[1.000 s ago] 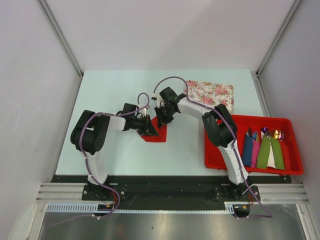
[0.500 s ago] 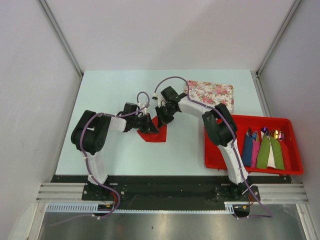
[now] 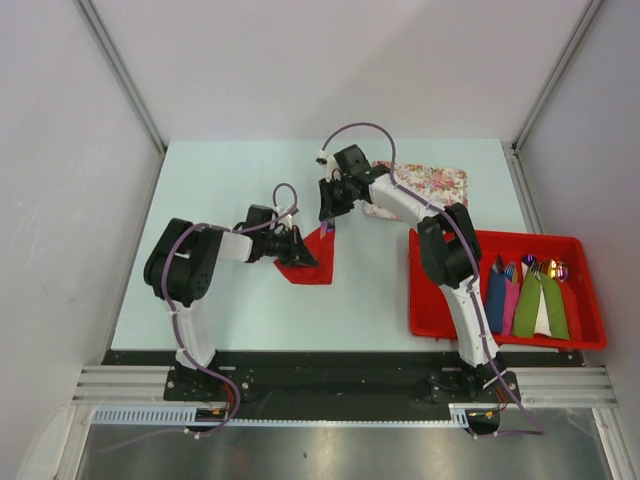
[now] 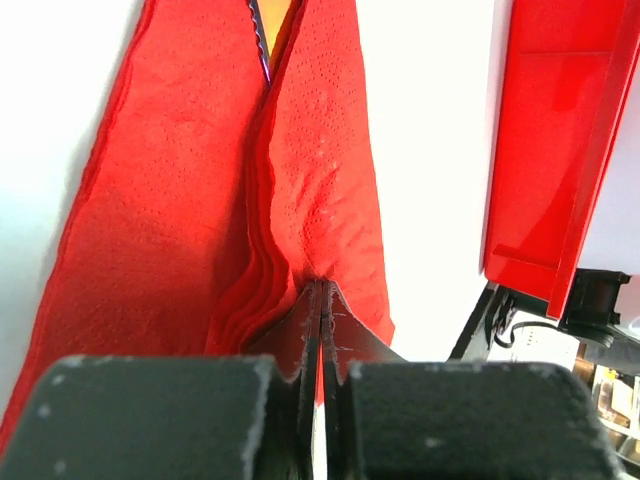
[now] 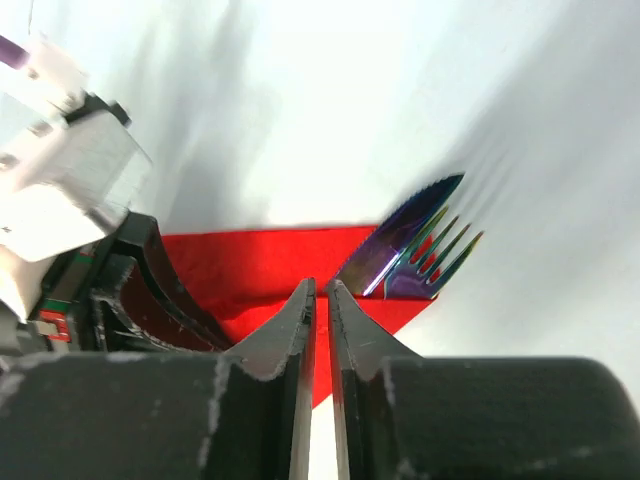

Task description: Place the utensils on the paper napkin and roll it up

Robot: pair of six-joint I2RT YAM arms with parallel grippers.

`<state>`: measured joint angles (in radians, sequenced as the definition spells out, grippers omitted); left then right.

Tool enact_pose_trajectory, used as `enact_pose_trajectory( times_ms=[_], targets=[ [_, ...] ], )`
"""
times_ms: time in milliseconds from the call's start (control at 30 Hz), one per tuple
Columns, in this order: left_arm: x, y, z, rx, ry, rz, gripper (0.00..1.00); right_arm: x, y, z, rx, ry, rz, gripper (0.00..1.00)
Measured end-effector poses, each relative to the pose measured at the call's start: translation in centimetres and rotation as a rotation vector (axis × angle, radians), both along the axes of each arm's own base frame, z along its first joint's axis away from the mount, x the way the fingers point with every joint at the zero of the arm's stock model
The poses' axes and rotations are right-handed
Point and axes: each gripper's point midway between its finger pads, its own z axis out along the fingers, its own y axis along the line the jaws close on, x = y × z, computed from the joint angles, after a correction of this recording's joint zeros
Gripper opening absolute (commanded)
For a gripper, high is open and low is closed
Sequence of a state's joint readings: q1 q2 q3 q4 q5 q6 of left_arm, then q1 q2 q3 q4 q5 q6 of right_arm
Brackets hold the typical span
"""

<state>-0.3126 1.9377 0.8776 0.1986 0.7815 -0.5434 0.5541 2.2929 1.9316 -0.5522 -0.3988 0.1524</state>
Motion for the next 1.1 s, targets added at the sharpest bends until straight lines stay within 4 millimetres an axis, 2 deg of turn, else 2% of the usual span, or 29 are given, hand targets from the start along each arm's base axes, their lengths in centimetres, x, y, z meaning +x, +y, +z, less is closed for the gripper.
enact_pose_trajectory(
  times_ms=[67, 233, 433, 600, 800, 1000, 1100],
  targets=[
    [0.0, 0.0, 0.0, -0.003, 0.006, -0.001, 0.0, 0.5, 0.1, 0.5, -0.009, -0.032, 0.0, 0.12],
    [0.0, -0.1, 0.0, -0.008, 0.019, -0.004, 0.0, -0.5, 1.2, 0.1, -0.043, -0.055, 0.043, 0.11],
    [0.0, 0.0, 0.0, -0.009, 0.025, -0.003, 0.0, -1.5, 2.2, -2.1, -0.084, -0.049, 0.093, 0.11],
    [0.0, -0.1, 0.0, -0.011, 0.029, -0.004, 0.0, -1.8, 1.7, -4.7, -0.129, -0.02, 0.107, 0.09],
    [0.1, -0.1, 0.0, -0.013, 0.034, -0.002, 0.0, -1.3, 1.0, -4.7, -0.172, -0.045, 0.111, 0.08],
    [0.0, -0.1, 0.0, -0.014, 0.039, 0.001, 0.0, -1.4, 1.1, -4.7, -0.173, -0.055, 0.129, 0.16],
    [0.1, -0.1, 0.0, -0.013, 0.04, 0.001, 0.0, -1.6, 1.2, -4.4, -0.14, -0.035, 0.138, 0.17]
  ],
)
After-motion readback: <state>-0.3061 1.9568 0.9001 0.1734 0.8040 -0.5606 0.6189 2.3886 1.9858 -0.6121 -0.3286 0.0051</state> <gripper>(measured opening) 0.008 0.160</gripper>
